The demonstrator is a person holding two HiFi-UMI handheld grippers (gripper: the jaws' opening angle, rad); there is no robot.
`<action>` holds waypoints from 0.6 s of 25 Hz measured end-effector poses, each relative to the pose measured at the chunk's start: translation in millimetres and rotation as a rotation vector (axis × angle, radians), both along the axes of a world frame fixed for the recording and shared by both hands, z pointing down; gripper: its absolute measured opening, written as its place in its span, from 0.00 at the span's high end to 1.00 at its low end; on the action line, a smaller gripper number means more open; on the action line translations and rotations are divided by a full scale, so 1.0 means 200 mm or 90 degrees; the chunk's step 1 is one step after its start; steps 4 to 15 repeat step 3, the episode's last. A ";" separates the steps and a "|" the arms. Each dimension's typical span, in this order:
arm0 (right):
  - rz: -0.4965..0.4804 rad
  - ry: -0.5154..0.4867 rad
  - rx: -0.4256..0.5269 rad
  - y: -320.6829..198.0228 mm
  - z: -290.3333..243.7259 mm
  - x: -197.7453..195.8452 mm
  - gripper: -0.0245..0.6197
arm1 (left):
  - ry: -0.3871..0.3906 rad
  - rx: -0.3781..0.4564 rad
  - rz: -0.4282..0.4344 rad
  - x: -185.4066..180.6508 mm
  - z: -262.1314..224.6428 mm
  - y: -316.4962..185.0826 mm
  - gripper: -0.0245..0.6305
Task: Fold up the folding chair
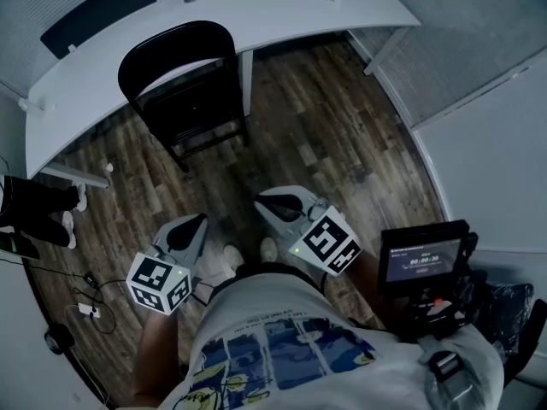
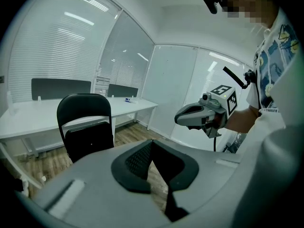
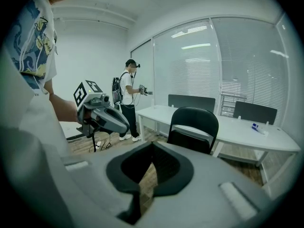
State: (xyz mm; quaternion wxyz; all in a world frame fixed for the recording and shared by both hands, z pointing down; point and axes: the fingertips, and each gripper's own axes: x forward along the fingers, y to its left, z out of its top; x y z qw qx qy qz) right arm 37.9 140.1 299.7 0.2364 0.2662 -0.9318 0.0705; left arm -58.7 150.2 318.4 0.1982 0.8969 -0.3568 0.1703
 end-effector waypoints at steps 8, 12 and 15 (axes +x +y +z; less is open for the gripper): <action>-0.001 0.001 0.000 -0.01 0.00 -0.04 0.96 | -0.005 0.003 -0.001 -0.04 0.00 -0.01 0.96; -0.001 0.001 0.000 -0.01 0.00 -0.04 0.96 | -0.005 0.003 -0.001 -0.04 0.00 -0.01 0.96; -0.001 0.001 0.000 -0.01 0.00 -0.04 0.96 | -0.005 0.003 -0.001 -0.04 0.00 -0.01 0.96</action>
